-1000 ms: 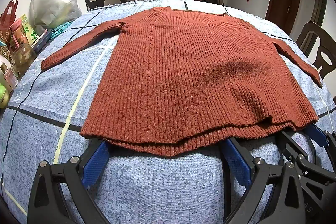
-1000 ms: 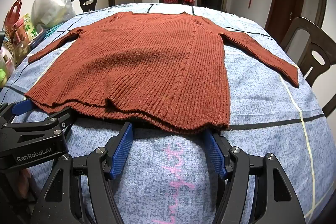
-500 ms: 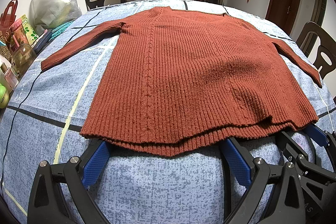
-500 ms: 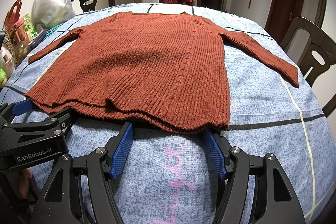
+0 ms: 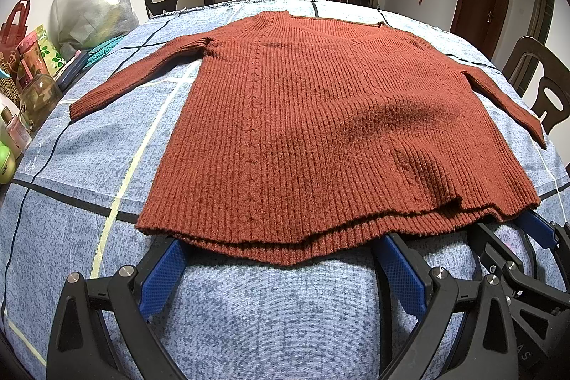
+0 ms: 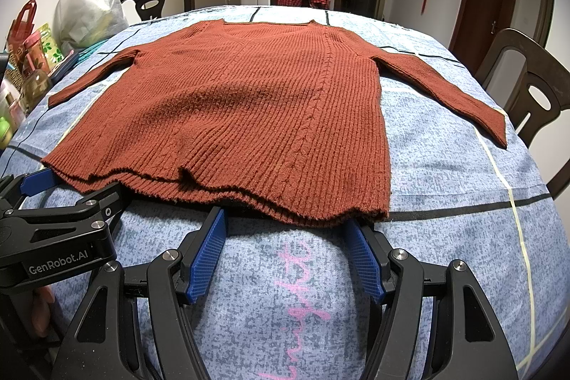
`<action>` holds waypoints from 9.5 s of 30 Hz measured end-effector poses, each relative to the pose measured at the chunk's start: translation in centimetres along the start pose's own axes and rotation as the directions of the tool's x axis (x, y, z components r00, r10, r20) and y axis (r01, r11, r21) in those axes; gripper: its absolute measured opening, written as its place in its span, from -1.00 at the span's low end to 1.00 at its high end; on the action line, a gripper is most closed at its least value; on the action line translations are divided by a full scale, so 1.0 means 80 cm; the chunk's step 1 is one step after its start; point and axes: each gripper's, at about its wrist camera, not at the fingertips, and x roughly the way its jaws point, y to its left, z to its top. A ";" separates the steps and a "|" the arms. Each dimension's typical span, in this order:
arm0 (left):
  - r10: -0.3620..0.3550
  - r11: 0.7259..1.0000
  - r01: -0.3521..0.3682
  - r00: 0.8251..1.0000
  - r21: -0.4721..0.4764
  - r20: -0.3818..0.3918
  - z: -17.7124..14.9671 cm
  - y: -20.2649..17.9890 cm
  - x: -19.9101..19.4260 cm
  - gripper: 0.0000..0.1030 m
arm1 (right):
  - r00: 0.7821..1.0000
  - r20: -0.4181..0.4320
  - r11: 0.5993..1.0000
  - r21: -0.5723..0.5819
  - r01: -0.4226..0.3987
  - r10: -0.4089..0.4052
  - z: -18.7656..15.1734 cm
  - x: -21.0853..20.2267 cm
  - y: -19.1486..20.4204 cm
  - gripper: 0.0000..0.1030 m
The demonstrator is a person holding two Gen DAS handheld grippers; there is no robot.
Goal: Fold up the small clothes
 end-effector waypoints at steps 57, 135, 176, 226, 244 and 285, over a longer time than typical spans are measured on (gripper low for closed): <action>-0.153 0.988 0.153 0.988 0.009 -0.034 0.008 0.035 -0.018 0.96 | 0.996 0.040 0.985 -0.152 -0.078 0.086 0.019 -0.031 0.015 0.30; 0.144 0.890 -0.106 0.988 -0.444 0.053 0.092 0.330 0.001 0.96 | 0.777 -0.189 0.583 -0.561 -0.587 0.601 0.227 0.152 0.383 -0.79; 0.024 0.980 -0.017 0.999 -0.198 0.030 0.246 0.204 0.101 0.96 | 0.871 0.081 0.875 -0.024 -0.484 0.484 0.292 0.173 0.093 -0.80; 0.103 0.988 -0.115 0.988 -0.108 -0.113 0.251 0.161 0.169 0.92 | 0.992 -0.099 0.996 -0.002 -0.084 0.083 0.250 0.208 0.024 -0.11; -0.096 0.995 0.095 0.995 -0.008 -0.018 0.232 0.087 0.057 0.91 | 0.995 0.014 0.991 0.090 -0.096 0.095 0.201 0.095 -0.069 -0.10; -0.483 0.550 0.507 0.842 0.664 -0.242 0.159 -0.412 0.050 0.80 | 0.973 0.009 0.831 0.523 0.191 -0.229 0.049 -0.019 -0.360 -0.08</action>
